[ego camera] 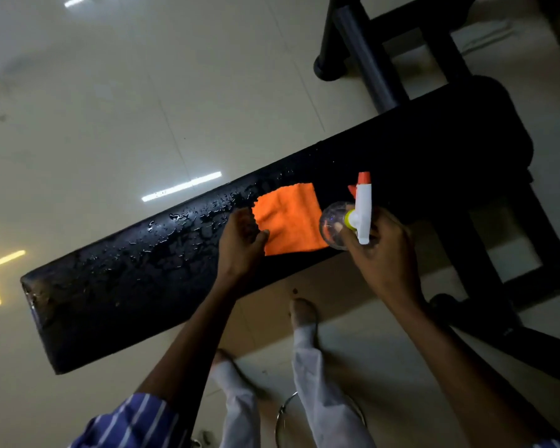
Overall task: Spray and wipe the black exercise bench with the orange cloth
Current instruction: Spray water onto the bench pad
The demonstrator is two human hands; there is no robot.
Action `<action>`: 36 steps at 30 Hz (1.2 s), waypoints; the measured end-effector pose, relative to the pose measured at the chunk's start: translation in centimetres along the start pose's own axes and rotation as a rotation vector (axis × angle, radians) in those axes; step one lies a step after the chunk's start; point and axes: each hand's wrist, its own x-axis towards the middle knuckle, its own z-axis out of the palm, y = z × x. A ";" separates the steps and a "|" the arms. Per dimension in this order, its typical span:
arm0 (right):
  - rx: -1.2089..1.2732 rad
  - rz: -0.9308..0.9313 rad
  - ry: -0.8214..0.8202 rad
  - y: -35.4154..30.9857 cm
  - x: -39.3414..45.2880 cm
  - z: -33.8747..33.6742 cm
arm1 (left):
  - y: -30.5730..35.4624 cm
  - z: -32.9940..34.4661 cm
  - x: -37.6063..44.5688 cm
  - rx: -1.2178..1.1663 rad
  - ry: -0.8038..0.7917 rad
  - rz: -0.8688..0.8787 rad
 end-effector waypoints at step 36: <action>0.210 0.226 -0.442 -2.5 -7.1 15.8 | -15.5 -10.2 -6.6 0.582 0.027 0.155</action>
